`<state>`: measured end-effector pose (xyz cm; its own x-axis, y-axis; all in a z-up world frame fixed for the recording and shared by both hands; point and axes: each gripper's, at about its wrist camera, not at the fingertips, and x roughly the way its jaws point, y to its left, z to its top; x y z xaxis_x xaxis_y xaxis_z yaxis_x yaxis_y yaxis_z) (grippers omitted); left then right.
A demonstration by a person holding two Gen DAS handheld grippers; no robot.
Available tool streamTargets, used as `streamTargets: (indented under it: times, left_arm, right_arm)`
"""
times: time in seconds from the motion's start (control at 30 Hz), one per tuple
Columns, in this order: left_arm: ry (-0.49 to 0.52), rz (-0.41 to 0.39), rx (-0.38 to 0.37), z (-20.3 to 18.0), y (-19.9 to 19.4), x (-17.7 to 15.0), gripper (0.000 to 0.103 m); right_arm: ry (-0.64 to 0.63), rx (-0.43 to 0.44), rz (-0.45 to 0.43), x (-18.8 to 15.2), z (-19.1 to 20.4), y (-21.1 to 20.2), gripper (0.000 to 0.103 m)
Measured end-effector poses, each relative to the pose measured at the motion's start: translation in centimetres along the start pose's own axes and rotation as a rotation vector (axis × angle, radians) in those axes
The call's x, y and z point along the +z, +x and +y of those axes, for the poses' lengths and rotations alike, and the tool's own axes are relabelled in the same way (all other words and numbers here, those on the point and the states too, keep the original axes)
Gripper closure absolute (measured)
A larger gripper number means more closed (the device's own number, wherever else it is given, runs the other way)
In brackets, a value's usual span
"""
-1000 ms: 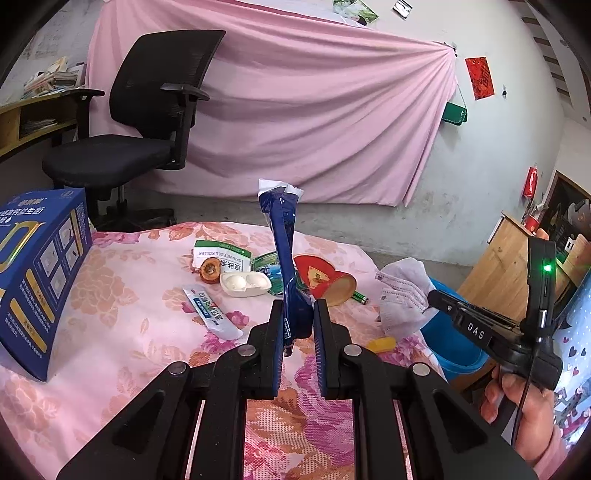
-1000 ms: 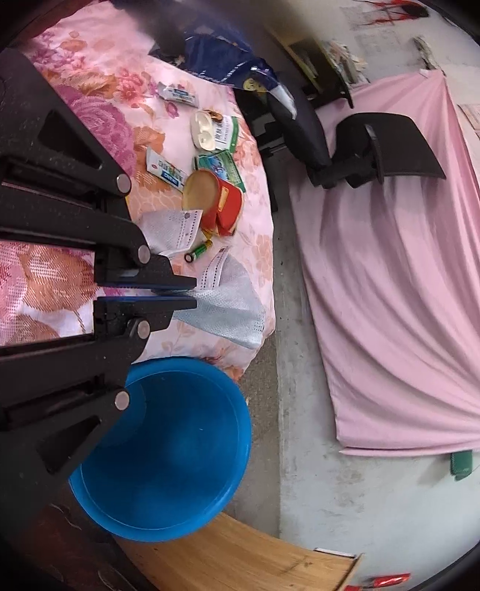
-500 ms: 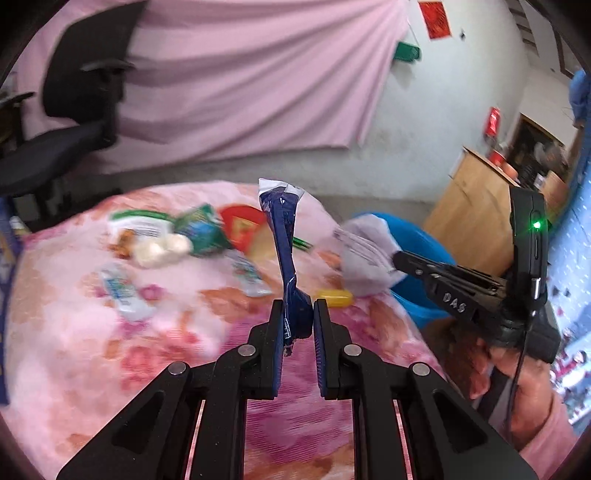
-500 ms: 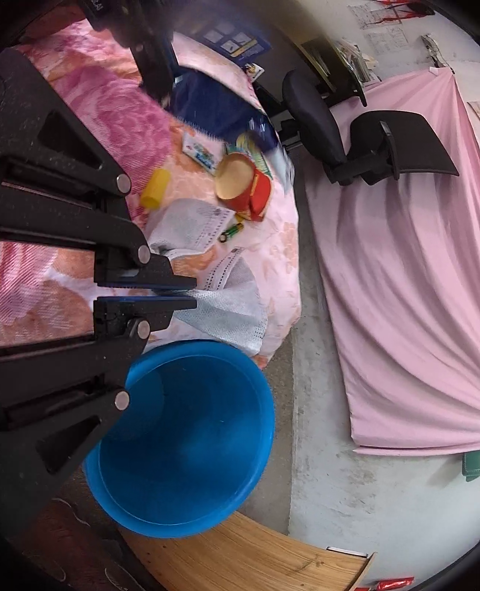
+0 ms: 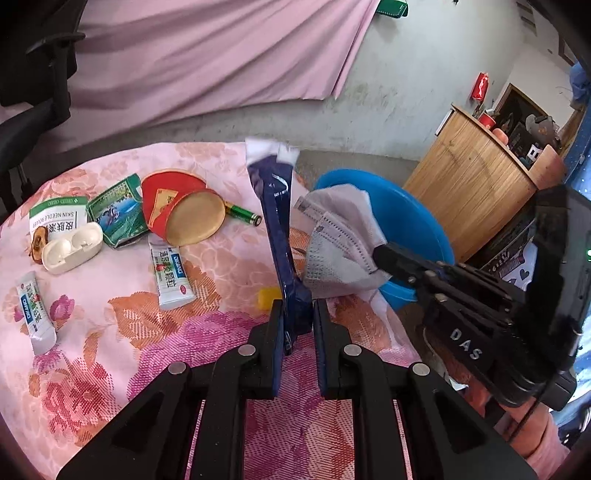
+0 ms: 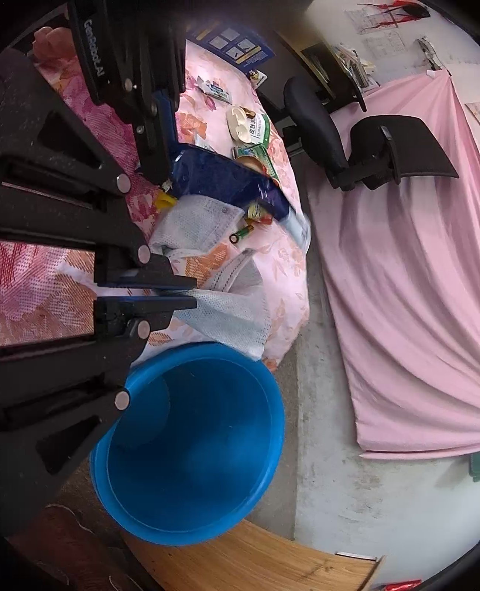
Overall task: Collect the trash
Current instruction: 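Lift the blue wrapper and white mask and carry them toward the blue basin, then open the left tool over the basin while the right tool releases the mask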
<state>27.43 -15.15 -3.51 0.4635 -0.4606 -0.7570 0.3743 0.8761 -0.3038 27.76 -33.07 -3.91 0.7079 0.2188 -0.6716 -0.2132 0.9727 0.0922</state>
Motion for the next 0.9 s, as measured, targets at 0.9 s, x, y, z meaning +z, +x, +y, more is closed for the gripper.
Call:
streamTargets:
  times: [0.9]
  left_arm:
    - [0.310, -0.491, 0.035, -11.0, -7.5, 3.3, 0.091]
  right_arm:
    - [0.173, -0.136, -0.662, 1.4, -7.1, -13.1, 0.077]
